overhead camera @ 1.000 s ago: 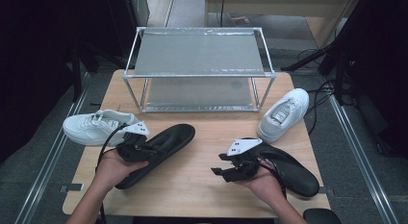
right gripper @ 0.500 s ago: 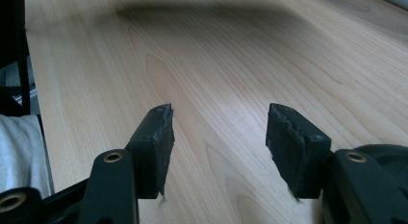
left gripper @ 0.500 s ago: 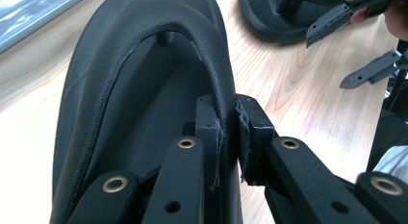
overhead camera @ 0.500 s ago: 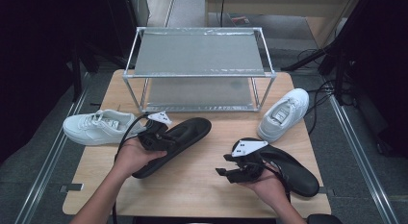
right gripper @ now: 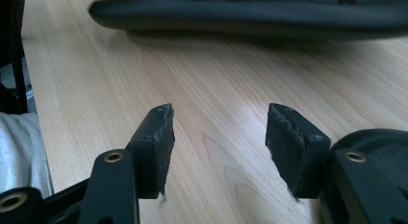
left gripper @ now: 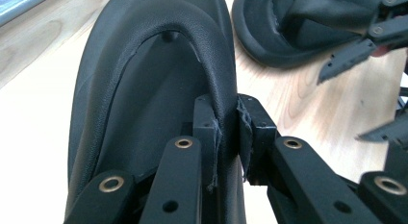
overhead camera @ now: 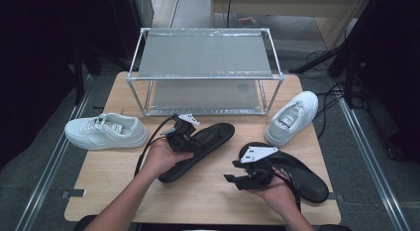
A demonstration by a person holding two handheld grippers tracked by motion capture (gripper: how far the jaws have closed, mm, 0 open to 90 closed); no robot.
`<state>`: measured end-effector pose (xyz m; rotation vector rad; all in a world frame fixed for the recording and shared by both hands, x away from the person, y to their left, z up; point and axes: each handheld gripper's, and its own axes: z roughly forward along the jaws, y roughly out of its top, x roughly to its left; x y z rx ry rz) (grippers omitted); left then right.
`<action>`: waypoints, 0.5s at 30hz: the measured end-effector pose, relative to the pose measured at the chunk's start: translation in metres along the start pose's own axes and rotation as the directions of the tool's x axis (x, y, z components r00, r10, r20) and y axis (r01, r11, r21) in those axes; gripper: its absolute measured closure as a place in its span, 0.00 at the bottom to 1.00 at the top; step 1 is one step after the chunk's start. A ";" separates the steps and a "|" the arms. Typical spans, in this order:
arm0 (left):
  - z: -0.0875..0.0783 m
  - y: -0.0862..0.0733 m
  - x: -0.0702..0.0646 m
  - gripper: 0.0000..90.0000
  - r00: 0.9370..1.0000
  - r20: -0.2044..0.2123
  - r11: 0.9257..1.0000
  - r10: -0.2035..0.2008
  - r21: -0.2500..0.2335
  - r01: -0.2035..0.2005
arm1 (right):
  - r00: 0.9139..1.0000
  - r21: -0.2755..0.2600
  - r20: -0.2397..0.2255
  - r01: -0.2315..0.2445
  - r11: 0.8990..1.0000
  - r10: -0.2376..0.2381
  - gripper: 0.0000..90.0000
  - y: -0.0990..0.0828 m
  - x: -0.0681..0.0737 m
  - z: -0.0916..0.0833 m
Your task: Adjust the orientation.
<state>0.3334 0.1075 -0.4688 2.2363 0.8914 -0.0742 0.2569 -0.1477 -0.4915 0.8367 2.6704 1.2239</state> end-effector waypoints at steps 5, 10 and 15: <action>0.014 -0.004 0.000 0.89 1.000 0.029 1.000 -0.010 -0.022 0.010 | 1.000 0.000 -0.002 0.002 1.000 -0.002 0.50 0.000 0.000 0.002; 0.029 -0.005 -0.002 0.87 0.999 0.043 1.000 0.004 -0.010 -0.003 | 1.000 -0.018 -0.018 -0.006 1.000 0.006 0.52 0.001 -0.002 0.005; 0.040 -0.007 -0.004 0.83 0.999 0.053 1.000 0.012 0.019 -0.013 | 1.000 -0.037 -0.012 -0.006 0.999 0.006 0.59 0.001 -0.004 0.008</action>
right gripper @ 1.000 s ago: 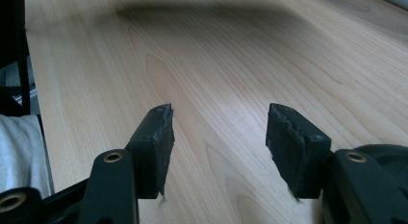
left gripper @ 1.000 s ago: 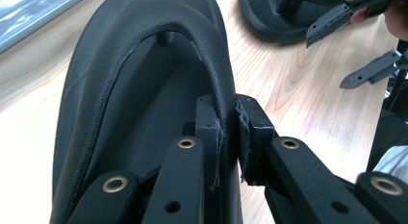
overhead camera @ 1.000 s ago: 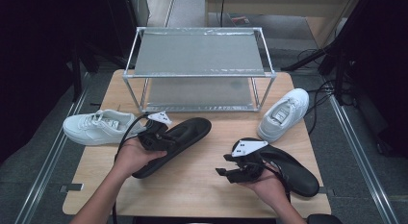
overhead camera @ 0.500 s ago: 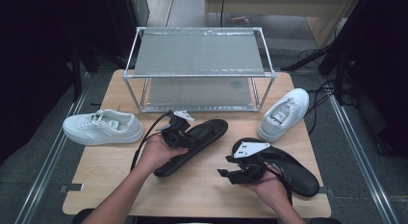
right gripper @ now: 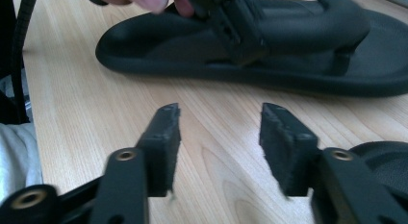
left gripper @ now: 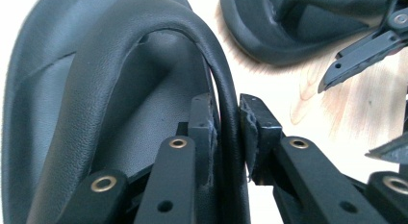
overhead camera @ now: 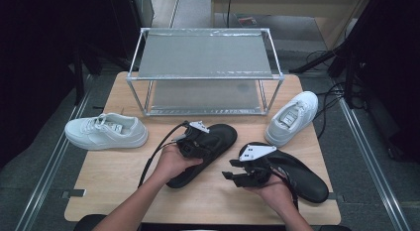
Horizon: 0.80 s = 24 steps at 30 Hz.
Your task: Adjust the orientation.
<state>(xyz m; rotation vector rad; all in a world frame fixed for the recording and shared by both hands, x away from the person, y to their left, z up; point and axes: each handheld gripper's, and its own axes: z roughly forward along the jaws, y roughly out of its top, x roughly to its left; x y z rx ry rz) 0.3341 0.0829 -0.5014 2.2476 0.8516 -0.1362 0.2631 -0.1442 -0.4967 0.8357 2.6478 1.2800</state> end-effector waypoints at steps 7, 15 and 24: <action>-0.006 0.000 -0.001 0.71 1.000 0.016 1.000 0.008 0.007 -0.008 | 1.000 -0.015 -0.008 -0.007 1.000 0.007 0.66 0.000 -0.001 0.000; -0.040 -0.004 -0.002 0.54 1.000 0.012 0.999 0.027 -0.047 -0.027 | 0.990 -0.006 -0.036 -0.135 0.991 0.135 0.79 0.003 -0.007 0.001; -0.074 -0.026 0.016 0.37 1.000 -0.023 0.995 -0.007 -0.101 0.005 | 0.996 -0.010 0.006 -0.092 0.996 0.092 0.67 0.009 -0.004 0.004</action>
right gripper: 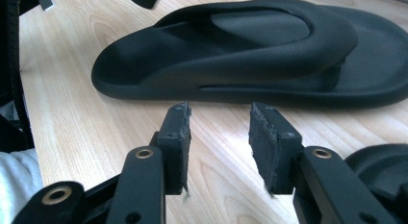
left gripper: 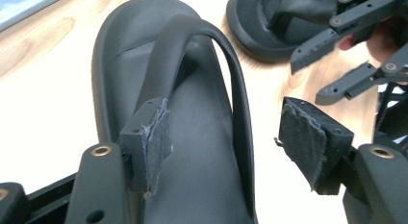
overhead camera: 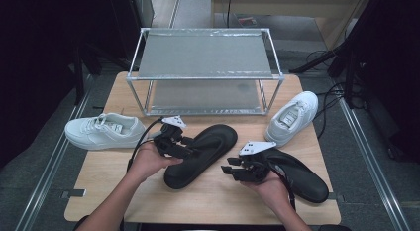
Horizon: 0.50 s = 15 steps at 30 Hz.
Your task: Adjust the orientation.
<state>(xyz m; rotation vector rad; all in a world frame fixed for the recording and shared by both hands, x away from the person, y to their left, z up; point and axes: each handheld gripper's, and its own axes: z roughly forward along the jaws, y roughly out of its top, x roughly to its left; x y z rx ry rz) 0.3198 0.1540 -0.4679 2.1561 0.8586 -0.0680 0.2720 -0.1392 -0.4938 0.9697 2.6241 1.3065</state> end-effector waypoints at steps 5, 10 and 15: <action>-0.013 -0.010 0.007 0.37 1.000 -0.028 1.000 0.004 0.001 -0.004 | 1.000 -0.016 0.007 -0.006 1.000 0.006 0.76 0.013 -0.004 -0.005; -0.022 -0.020 0.008 0.76 0.997 -0.053 0.999 0.054 0.001 -0.054 | 0.999 -0.019 0.018 -0.029 0.999 0.029 0.88 0.025 -0.011 -0.002; -0.024 -0.032 0.021 0.98 0.999 -0.043 1.000 0.020 0.021 -0.019 | 0.999 0.009 0.028 -0.027 1.000 0.026 1.00 0.027 -0.012 0.012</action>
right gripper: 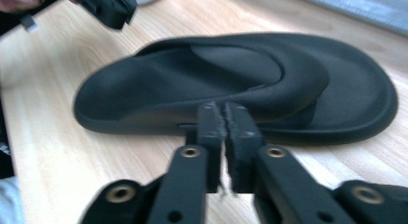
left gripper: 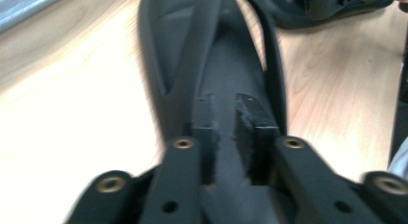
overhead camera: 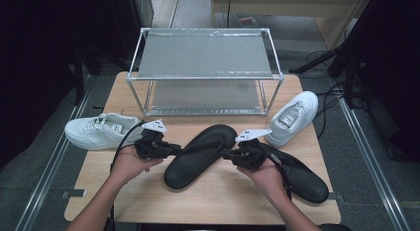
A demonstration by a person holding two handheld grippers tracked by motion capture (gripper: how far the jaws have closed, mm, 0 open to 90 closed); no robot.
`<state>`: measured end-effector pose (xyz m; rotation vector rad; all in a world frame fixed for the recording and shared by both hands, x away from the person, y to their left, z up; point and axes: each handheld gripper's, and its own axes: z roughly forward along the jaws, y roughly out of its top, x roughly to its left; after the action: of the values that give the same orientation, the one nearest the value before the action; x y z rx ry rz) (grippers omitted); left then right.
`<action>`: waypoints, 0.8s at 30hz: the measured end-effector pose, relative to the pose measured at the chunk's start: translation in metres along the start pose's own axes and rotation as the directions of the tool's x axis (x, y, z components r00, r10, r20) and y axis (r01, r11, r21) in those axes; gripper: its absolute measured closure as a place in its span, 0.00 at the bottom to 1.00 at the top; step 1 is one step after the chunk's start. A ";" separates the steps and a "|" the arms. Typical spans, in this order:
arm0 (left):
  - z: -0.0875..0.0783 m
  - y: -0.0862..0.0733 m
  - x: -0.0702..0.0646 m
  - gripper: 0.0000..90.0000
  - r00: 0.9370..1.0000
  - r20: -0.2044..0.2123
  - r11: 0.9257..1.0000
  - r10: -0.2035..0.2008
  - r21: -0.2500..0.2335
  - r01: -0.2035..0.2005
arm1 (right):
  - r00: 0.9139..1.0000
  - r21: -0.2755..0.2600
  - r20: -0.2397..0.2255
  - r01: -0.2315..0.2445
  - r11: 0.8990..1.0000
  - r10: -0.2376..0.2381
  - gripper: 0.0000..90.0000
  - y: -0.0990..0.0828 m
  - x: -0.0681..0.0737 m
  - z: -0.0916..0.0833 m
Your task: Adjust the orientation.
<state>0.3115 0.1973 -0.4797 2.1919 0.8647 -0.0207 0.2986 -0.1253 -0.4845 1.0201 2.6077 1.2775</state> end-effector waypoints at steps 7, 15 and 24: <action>0.006 -0.014 0.015 1.00 0.998 -0.001 0.998 -0.058 -0.008 0.058 | 1.000 -0.020 -0.006 -0.009 1.000 0.009 1.00 -0.008 0.010 0.018; 0.017 -0.020 0.015 1.00 0.997 -0.067 0.999 -0.033 0.028 0.034 | 0.999 -0.016 0.024 0.032 0.999 -0.031 1.00 -0.007 0.012 0.022; 0.030 -0.022 0.020 1.00 0.995 -0.087 0.998 -0.048 0.043 0.052 | 0.999 0.006 0.018 0.035 0.999 -0.035 1.00 -0.007 0.011 0.029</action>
<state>0.3213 0.1996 -0.5203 2.2267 0.9764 0.0302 0.2960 -0.1025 -0.5058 0.9773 2.6053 1.2483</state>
